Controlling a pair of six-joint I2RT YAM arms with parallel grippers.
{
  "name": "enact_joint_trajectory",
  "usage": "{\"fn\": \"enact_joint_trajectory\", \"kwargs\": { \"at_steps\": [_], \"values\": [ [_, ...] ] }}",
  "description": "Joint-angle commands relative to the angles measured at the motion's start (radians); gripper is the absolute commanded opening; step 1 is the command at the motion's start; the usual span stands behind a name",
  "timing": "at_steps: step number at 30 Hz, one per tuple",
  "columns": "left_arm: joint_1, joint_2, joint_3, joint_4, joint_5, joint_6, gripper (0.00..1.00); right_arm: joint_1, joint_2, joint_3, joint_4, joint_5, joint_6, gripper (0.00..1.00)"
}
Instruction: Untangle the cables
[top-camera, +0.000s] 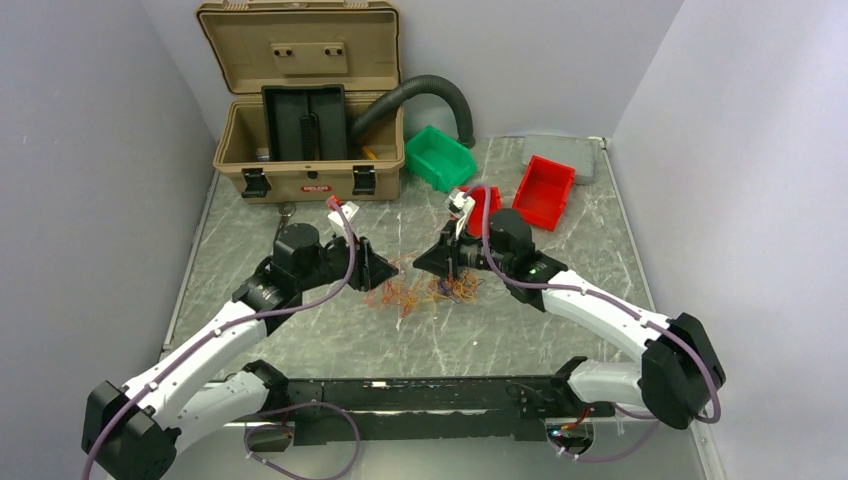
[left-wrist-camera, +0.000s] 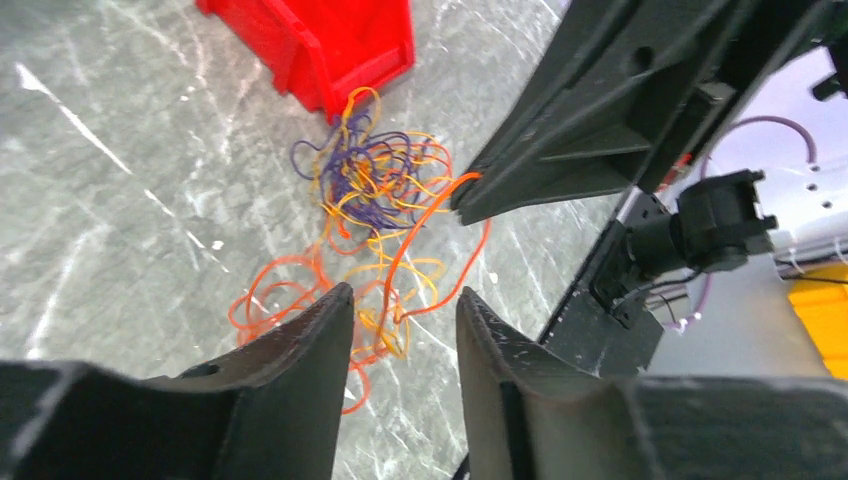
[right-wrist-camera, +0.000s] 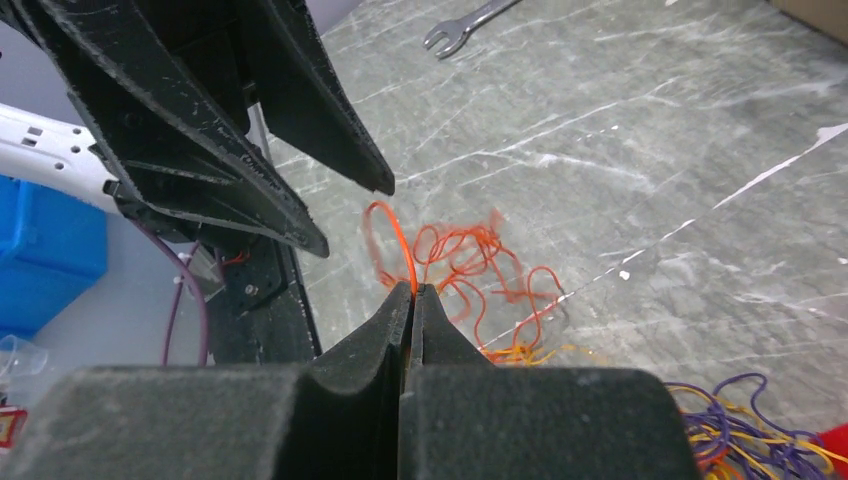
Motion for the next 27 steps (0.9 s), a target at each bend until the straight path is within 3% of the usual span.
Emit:
{"fn": "enact_joint_trajectory", "kwargs": {
  "at_steps": [1, 11, 18, 27],
  "values": [
    [-0.004, -0.046, 0.014, -0.005, -0.097, -0.009, 0.49, 0.005, -0.075, 0.018, -0.011, 0.05, -0.029, 0.0],
    [-0.003, -0.012, -0.008, 0.037, -0.066, -0.002, 0.5, 0.004, -0.142, 0.062, -0.085, 0.079, -0.024, 0.0],
    [-0.006, 0.038, -0.063, 0.223, 0.011, -0.026, 0.65, 0.005, -0.172, 0.21, -0.154, 0.133, 0.016, 0.0],
    [-0.076, 0.341, 0.057, 0.272, -0.077, -0.078, 0.64, 0.004, -0.163, 0.392, -0.208, 0.198, 0.07, 0.0]
  ]
}}
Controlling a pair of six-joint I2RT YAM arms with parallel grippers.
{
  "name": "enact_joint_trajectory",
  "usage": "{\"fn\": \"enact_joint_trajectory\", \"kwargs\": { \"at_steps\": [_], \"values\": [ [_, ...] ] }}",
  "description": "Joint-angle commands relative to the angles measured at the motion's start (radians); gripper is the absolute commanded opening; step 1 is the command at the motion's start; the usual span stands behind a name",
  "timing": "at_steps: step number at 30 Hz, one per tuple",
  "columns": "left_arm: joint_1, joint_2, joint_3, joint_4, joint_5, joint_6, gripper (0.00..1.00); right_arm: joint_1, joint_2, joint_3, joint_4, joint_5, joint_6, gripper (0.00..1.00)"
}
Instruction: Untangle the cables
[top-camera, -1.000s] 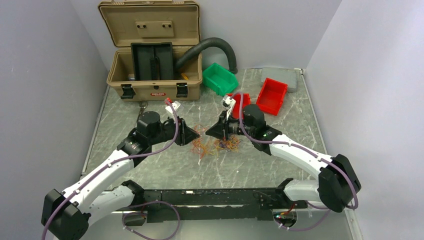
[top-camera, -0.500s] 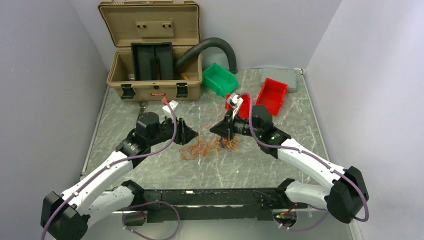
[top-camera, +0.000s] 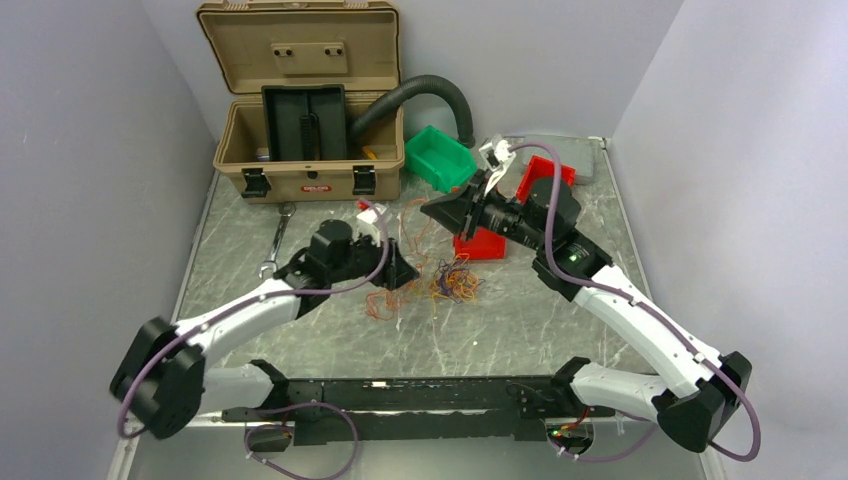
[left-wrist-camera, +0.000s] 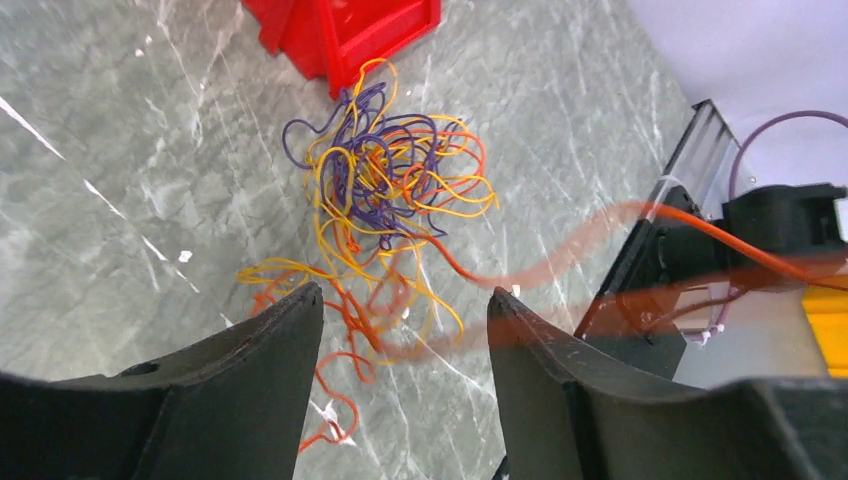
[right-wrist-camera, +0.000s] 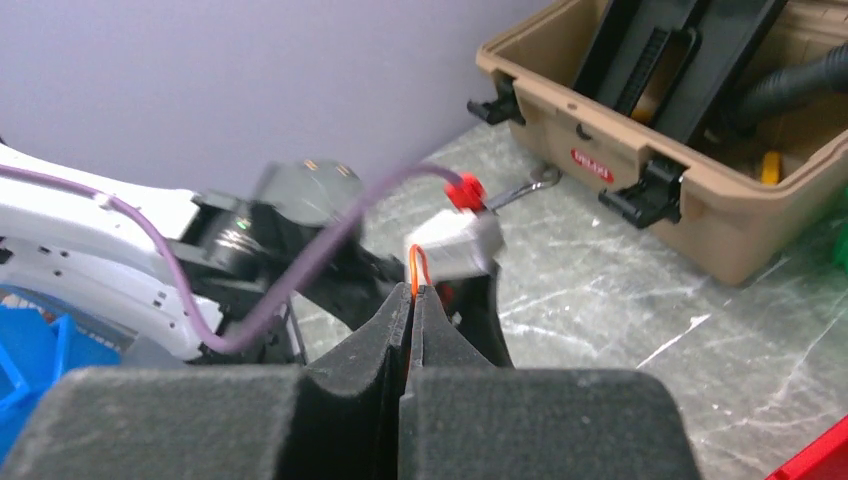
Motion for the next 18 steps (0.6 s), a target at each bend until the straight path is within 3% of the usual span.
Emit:
{"fn": "enact_joint_trajectory", "kwargs": {
  "at_steps": [1, 10, 18],
  "values": [
    [-0.04, 0.145, 0.109, 0.054, -0.061, -0.043, 0.63, 0.003, -0.021, 0.088, -0.025, 0.053, 0.04, 0.0],
    [-0.049, 0.388, 0.132, 0.054, -0.168, -0.139, 0.54, 0.002, -0.082, 0.273, -0.144, 0.224, 0.0, 0.0],
    [-0.05, 0.419, 0.06, -0.002, -0.285, -0.179, 0.47, 0.001, -0.126, 0.454, -0.242, 0.536, -0.11, 0.0]
  ]
}}
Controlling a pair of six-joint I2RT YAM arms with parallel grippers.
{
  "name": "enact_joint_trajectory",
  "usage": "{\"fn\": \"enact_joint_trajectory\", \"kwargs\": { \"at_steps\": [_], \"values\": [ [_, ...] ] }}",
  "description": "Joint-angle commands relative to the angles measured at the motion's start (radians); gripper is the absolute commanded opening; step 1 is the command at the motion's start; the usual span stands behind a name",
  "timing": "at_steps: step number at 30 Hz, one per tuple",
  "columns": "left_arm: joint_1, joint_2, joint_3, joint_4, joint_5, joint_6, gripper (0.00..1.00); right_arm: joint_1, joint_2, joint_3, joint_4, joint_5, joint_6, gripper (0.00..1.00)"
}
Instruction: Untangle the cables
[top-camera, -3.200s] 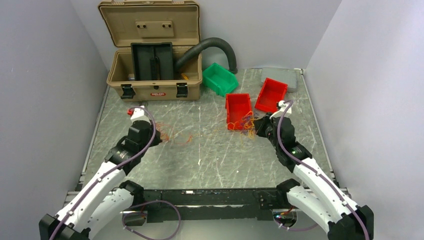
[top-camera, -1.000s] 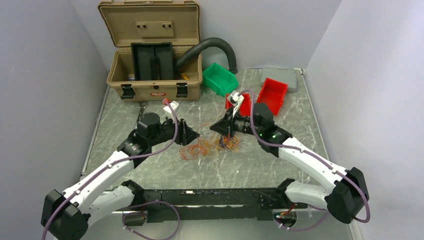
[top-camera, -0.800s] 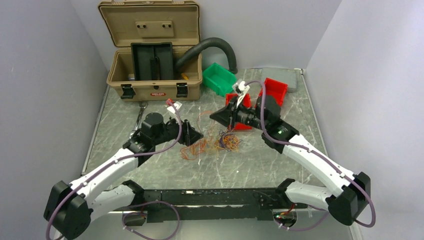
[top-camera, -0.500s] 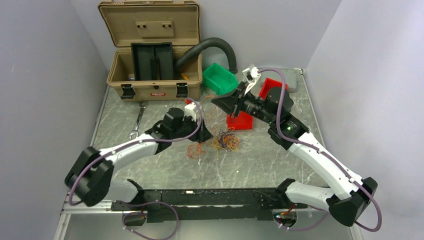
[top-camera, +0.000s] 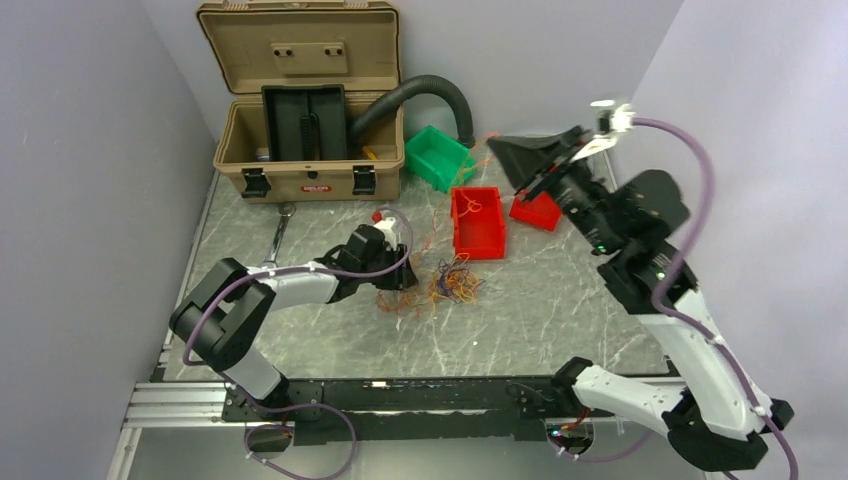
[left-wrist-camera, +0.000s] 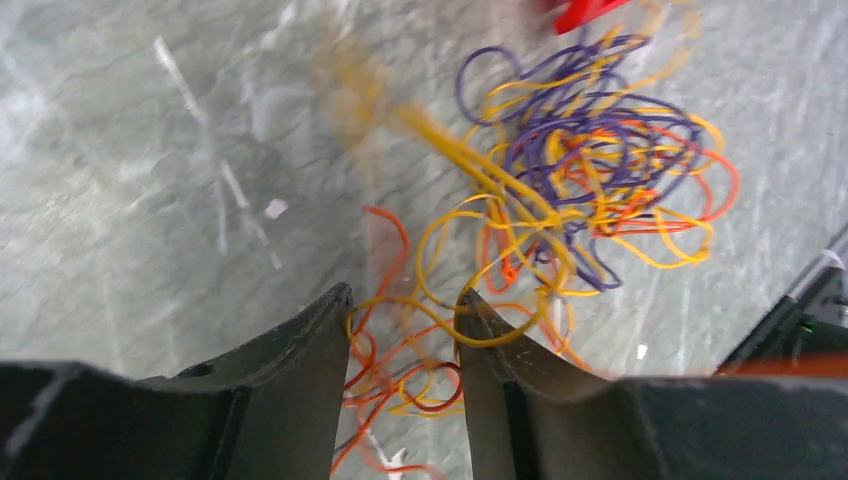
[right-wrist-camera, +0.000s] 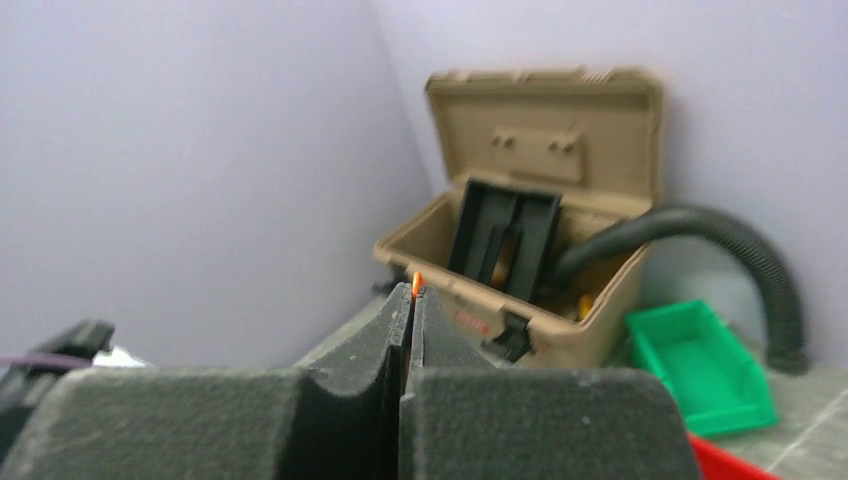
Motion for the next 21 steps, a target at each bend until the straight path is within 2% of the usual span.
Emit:
{"fn": "enact_joint_trajectory", "kwargs": {
  "at_steps": [1, 7, 15, 18, 21],
  "values": [
    [-0.006, -0.025, -0.044, -0.04, -0.114, -0.039, 0.45, 0.002, -0.021, 0.124, -0.05, 0.217, -0.084, 0.0],
    [-0.006, -0.14, -0.104, -0.108, -0.216, -0.035, 0.35, 0.002, 0.007, 0.161, -0.097, 0.351, -0.138, 0.0],
    [-0.006, -0.344, -0.122, -0.234, -0.282, 0.01, 0.37, -0.006, 0.05, 0.125, -0.104, 0.505, -0.193, 0.0],
    [-0.006, -0.399, -0.1, -0.285, -0.297, 0.034, 0.38, -0.047, 0.071, 0.078, -0.08, 0.493, -0.176, 0.0],
    [-0.006, -0.445, -0.075, -0.329, -0.308, 0.058, 0.41, -0.124, 0.102, 0.059, -0.086, 0.4, -0.12, 0.0]
  ]
}}
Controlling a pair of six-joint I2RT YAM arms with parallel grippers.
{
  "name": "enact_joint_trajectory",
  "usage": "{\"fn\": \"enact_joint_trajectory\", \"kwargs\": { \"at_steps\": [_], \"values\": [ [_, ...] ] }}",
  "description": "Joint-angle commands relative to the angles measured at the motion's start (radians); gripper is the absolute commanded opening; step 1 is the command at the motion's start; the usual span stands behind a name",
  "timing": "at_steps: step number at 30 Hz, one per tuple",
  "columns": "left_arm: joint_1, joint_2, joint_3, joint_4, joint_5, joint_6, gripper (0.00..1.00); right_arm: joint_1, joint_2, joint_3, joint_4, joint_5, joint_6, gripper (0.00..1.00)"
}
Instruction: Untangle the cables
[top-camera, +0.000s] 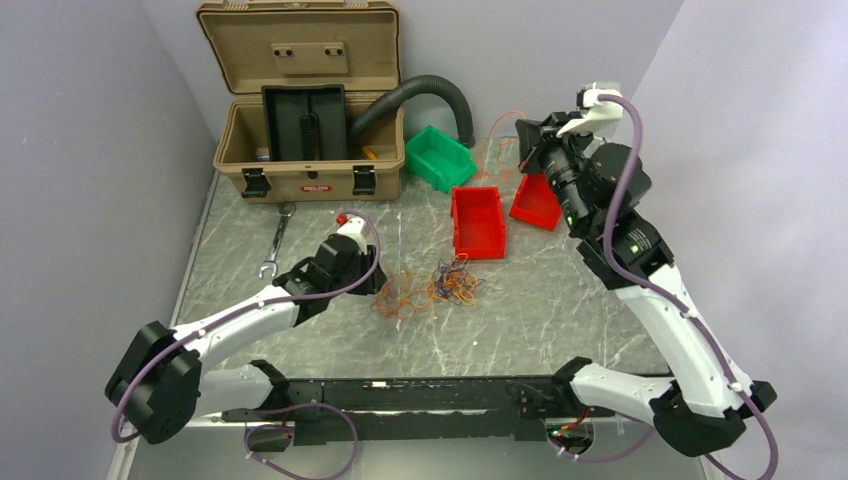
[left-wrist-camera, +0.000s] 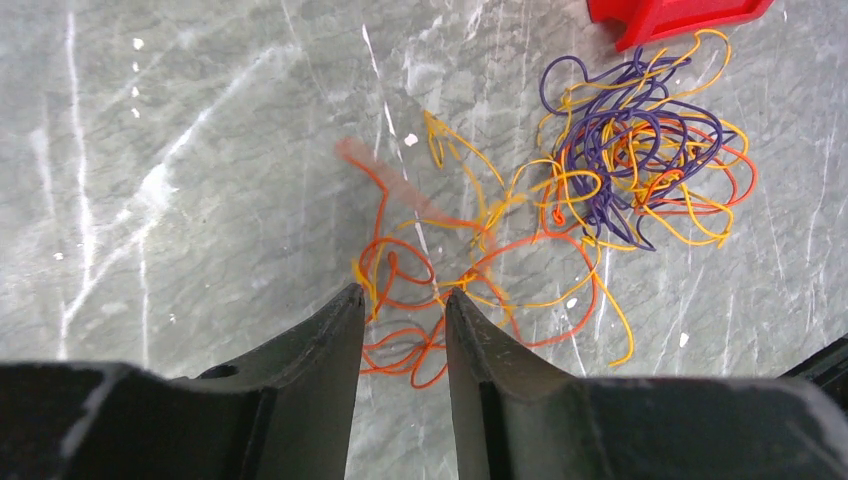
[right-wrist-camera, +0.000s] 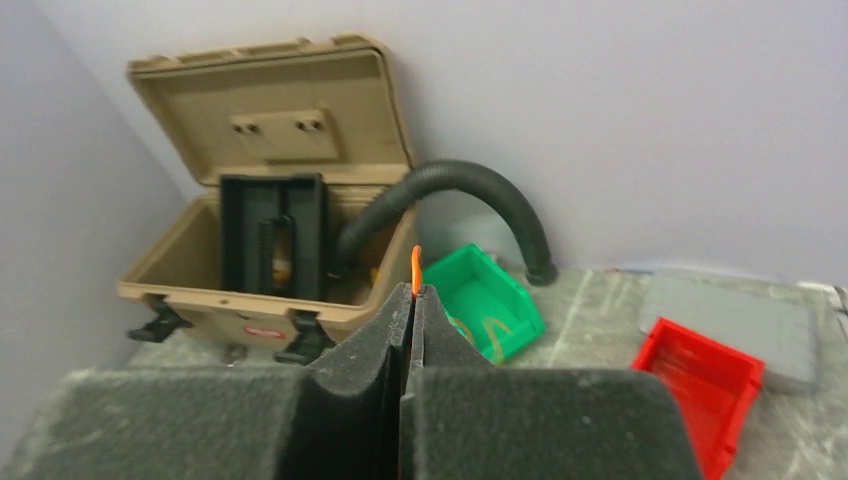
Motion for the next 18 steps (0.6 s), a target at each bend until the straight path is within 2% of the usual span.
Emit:
{"fn": "enact_joint_trajectory", "kwargs": {
  "at_steps": [1, 5, 10, 13, 15, 18],
  "values": [
    [-0.006, -0.067, 0.051, -0.091, -0.044, 0.054, 0.42, -0.106, 0.032, -0.025, 0.008, -0.077, 0.057, 0.0],
    [-0.005, -0.124, 0.049, -0.114, -0.058, 0.065, 0.48, -0.192, 0.068, -0.045, 0.025, -0.161, 0.1, 0.0],
    [-0.006, -0.198, 0.009, -0.067, -0.04, 0.078, 0.55, -0.251, 0.137, -0.02, 0.001, -0.226, 0.118, 0.0],
    [-0.005, -0.238, -0.024, -0.018, -0.019, 0.084, 0.65, -0.268, 0.15, -0.031, 0.013, -0.242, 0.129, 0.0],
    [-0.005, -0.266, -0.049, 0.023, -0.001, 0.095, 0.68, -0.277, 0.158, -0.039, 0.015, -0.256, 0.139, 0.0],
    [-0.006, -0.308, -0.085, 0.047, 0.007, 0.108, 0.81, -0.284, 0.168, -0.048, 0.014, -0.275, 0.145, 0.0]
  ]
}}
